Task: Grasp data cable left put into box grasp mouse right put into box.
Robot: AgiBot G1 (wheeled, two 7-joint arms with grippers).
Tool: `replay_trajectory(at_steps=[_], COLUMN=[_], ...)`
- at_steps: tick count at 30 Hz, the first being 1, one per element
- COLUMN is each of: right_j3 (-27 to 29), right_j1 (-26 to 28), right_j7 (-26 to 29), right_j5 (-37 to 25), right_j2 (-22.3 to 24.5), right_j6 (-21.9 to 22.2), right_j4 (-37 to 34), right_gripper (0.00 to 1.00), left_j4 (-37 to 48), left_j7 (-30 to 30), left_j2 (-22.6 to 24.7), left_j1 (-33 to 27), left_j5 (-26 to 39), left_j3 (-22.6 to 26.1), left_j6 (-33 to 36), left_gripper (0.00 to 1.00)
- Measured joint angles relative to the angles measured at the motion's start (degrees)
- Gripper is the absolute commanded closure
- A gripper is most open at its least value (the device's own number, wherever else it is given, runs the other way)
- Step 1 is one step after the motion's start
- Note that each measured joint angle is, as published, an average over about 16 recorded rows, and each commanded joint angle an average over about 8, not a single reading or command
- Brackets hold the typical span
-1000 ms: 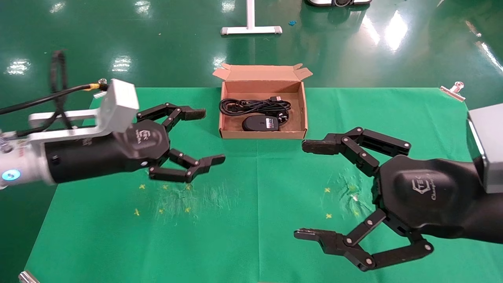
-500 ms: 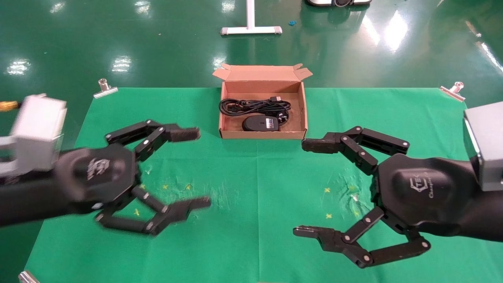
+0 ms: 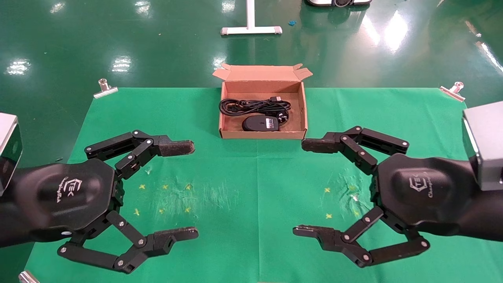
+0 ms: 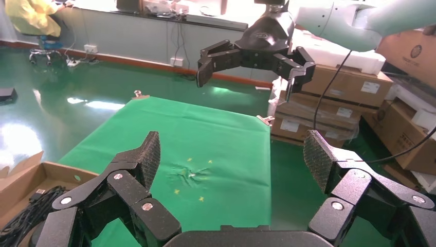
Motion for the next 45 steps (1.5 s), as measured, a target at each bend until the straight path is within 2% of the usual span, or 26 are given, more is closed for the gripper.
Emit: replay_trajectory(at_steps=[45], right_j3=[-0.01], right_j1=[0.03], right_j7=[0.00], right_j5=[-0.08], right_j2=[-0.04], right_j6=[0.07], right_j4=[-0.02], right_gripper=[0.00], left_j4=[0.87], left_j7=[0.12], left_j2=[0.63], left_j1=[-0.99], left_j5=[1.30], left_j3=[1.09], left_j6=[-1.11], left_gripper=[0.00])
